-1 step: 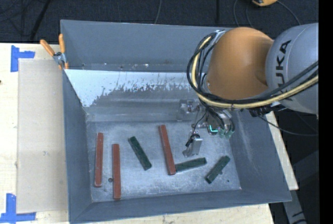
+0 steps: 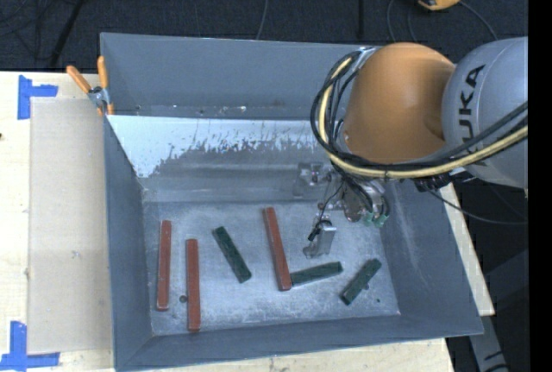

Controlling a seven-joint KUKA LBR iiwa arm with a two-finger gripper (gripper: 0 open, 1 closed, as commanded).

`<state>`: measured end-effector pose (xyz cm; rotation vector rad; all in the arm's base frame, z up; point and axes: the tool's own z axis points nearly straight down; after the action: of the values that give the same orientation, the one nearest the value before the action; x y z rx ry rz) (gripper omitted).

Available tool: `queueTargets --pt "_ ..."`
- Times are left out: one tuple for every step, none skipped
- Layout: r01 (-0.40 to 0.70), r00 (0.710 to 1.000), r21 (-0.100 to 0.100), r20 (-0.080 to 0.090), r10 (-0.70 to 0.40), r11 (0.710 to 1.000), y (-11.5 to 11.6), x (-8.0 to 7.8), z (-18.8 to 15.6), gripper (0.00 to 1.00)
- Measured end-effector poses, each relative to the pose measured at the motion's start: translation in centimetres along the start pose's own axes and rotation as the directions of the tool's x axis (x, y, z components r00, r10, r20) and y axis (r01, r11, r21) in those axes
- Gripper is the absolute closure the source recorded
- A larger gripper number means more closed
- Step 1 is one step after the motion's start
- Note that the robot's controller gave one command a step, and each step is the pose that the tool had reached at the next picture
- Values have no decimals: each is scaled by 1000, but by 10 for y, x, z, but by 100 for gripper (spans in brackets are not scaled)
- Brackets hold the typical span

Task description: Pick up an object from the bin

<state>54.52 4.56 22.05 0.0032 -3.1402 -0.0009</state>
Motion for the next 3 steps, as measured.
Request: queueTargets --pt "119 993 1 3 -119 993 -26 16 55 0" --pt "232 973 2 -4 -232 973 -79 48 76 0" --pt "367 930 0 0 -367 930 -82 62 84 0"
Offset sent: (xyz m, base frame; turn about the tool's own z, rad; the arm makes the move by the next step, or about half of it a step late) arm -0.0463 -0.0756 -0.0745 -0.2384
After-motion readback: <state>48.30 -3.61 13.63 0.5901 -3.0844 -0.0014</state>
